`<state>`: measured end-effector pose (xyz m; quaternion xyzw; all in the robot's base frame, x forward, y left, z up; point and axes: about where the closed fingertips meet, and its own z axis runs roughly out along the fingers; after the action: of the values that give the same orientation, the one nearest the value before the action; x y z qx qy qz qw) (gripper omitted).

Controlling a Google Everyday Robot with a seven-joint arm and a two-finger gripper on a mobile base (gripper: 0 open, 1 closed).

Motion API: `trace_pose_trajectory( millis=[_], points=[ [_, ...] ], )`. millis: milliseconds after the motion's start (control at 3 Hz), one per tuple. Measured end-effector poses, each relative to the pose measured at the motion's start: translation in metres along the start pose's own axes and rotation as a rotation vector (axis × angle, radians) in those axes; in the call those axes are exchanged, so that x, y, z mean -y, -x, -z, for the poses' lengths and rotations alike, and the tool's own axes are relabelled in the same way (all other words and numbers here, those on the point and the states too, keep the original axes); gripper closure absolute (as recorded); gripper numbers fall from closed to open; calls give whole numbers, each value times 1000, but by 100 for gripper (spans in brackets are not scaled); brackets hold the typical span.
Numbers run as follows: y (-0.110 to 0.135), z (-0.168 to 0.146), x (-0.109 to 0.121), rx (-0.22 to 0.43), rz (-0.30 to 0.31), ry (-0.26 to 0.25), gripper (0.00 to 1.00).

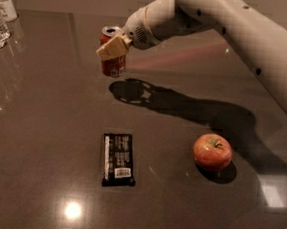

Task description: Pick coke can

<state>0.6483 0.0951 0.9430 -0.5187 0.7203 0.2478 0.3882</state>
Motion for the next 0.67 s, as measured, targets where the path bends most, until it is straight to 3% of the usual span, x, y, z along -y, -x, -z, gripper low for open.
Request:
trace_pose_trajectory(
  millis=[667],
  points=[
    [31, 59, -9, -12, 86, 48, 100]
  ],
)
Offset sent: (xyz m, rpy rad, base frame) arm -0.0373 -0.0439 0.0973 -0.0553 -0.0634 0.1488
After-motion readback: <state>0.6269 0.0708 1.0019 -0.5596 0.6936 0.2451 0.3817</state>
